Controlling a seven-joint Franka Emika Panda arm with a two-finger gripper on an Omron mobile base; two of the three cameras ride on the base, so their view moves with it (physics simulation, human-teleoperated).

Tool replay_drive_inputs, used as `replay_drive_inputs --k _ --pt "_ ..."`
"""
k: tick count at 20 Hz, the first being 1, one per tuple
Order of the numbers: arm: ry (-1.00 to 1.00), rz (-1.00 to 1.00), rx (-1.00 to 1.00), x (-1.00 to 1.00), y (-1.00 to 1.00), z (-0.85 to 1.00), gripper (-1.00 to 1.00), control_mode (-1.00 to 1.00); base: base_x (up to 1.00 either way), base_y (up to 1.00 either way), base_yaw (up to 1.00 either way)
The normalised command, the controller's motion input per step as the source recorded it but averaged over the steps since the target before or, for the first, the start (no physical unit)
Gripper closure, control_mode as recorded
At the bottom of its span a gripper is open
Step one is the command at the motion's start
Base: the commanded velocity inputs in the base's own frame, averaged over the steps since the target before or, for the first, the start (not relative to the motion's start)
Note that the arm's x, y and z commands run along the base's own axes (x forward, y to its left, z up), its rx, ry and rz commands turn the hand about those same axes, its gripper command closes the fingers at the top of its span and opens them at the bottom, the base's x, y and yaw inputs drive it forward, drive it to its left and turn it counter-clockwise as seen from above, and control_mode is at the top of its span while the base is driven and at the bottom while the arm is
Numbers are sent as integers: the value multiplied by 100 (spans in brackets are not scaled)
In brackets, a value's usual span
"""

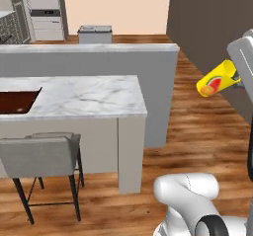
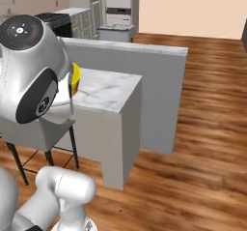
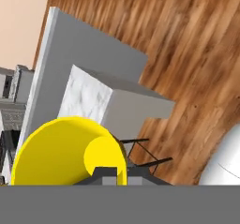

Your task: There is a tray on the dining counter. Grab the cup, mug, and pitcher and place them on the tray. The pitcher may be placed next to the tray if it cannot fit the tray.

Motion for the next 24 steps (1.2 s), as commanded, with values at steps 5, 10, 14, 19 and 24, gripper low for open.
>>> replay_drive_inputs --k 5,10,14,19,24 --pt "0 0 0 0 0 0 100 100 1 77 -38" --pt "0 0 0 0 0 0 100 100 0 98 -19" --pt "0 0 0 0 0 0 100 100 0 100 -12" --pt "0 0 0 0 0 0 100 100 1 100 -7" --pt "0 0 0 0 0 0 100 100 8 100 -4"
